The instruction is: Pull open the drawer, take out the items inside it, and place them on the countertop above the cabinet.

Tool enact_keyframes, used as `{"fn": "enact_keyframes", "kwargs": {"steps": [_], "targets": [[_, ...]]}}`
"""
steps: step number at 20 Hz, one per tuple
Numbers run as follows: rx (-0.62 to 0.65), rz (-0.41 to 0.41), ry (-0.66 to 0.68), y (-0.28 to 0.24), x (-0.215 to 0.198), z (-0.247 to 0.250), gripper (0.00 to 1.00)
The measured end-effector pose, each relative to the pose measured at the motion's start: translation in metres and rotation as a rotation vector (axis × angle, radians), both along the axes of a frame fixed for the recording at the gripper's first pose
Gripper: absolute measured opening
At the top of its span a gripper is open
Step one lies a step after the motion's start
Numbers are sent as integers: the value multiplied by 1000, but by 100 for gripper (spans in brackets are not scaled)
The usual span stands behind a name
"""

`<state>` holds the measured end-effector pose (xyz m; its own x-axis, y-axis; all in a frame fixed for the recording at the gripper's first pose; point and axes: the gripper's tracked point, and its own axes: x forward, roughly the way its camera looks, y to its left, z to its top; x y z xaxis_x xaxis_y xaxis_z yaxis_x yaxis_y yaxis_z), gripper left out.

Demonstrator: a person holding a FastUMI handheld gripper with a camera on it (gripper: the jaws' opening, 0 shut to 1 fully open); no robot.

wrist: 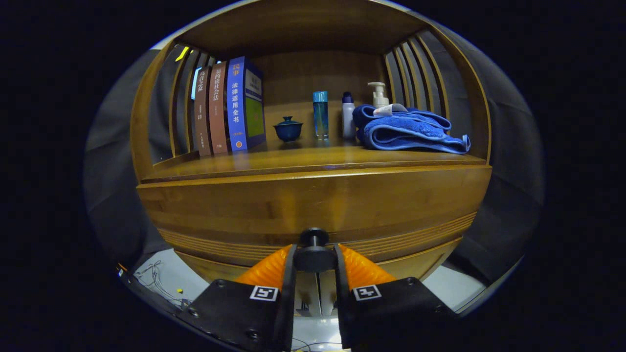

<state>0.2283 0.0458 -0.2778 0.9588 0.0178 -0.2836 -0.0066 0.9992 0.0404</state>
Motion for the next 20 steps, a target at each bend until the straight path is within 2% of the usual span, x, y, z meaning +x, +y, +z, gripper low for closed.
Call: {"fn": "enact_keyframes", "kwargs": {"steps": [2, 5, 14, 20], "targets": [[-13, 10, -5, 0, 1, 1, 26], [-25, 8, -15, -2, -13, 1, 26], [-26, 8, -19, -8, -123, 2, 25], [-37, 7, 2, -9, -167, -5, 25]]}}
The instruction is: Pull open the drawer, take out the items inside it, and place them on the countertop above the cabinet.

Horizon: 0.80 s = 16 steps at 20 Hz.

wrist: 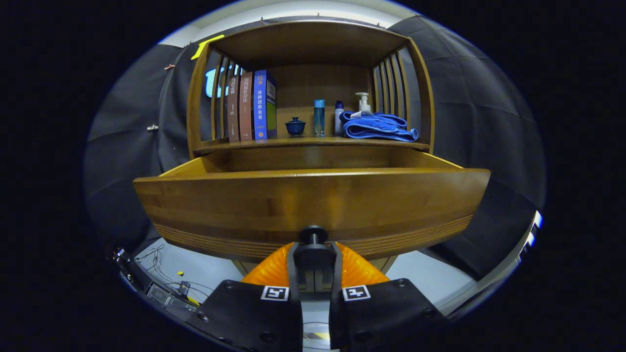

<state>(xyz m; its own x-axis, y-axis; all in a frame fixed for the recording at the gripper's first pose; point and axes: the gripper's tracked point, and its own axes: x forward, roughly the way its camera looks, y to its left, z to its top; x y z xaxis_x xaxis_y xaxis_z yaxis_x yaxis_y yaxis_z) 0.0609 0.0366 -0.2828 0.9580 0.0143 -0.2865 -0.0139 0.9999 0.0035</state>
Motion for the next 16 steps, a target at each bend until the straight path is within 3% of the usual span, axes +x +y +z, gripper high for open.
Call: {"fn": "enact_keyframes", "kwargs": {"steps": [3, 6, 10, 14, 16], "targets": [[21, -7, 14, 2, -3, -4, 27], [17, -20, -53, -1, -12, 23, 49], [-26, -2, -71, -2, -20, 47, 98], [74, -3, -25, -1, -19, 84, 100], [29, -7, -11, -9, -12, 107, 100]]}}
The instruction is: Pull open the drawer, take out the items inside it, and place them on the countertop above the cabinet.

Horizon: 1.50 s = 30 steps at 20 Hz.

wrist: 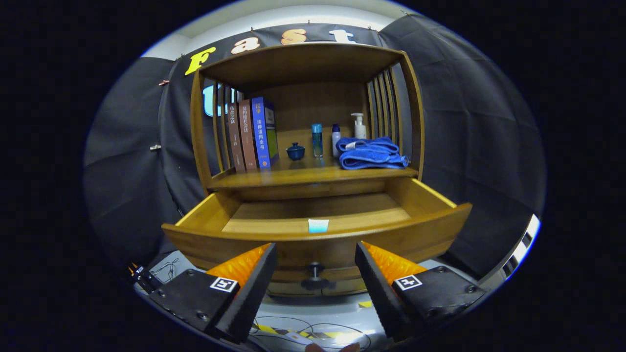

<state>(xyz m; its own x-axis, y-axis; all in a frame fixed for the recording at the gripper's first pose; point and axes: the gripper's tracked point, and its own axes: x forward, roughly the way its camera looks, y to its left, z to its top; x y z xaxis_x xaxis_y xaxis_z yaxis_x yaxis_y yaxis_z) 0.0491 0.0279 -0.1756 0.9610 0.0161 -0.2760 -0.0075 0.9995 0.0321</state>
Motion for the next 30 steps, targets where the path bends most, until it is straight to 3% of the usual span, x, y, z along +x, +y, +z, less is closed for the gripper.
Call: {"fn": "enact_keyframes", "kwargs": {"steps": [3, 5, 7, 11, 16, 21, 24, 27, 30], "targets": [[14, 64, 55, 15, 13, 29, 100], [44, 15, 83, 7, 32, 46, 100], [21, -31, 199, -3, 48, 40, 100], [76, 13, 432, 16, 85, 9, 100], [-28, 19, 749, 12, 113, -54, 100], [-55, 30, 872, 15, 141, -94, 100], [-11, 24, 962, 17, 141, -116, 83], [-8, -23, 999, 6, 147, -135, 66], [9, -16, 1013, 5, 145, -152, 49]]}}
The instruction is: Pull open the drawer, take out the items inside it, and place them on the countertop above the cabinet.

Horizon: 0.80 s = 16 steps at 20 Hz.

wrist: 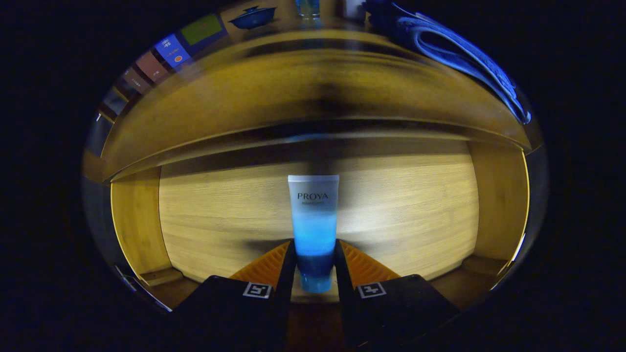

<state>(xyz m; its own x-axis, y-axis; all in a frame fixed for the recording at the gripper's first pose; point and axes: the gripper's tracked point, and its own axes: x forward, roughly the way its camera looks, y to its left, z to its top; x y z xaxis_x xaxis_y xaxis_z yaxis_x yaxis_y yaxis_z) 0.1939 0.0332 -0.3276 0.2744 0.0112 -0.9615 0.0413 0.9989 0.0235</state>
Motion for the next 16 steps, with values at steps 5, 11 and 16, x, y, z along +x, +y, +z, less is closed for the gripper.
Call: {"fn": "enact_keyframes", "kwargs": {"steps": [5, 11, 16], "targets": [[-57, 13, -53, 1, 8, 3, 20], [-3, 29, -133, 4, -13, 42, 20], [43, 28, -229, 2, -43, 99, 20]]}}
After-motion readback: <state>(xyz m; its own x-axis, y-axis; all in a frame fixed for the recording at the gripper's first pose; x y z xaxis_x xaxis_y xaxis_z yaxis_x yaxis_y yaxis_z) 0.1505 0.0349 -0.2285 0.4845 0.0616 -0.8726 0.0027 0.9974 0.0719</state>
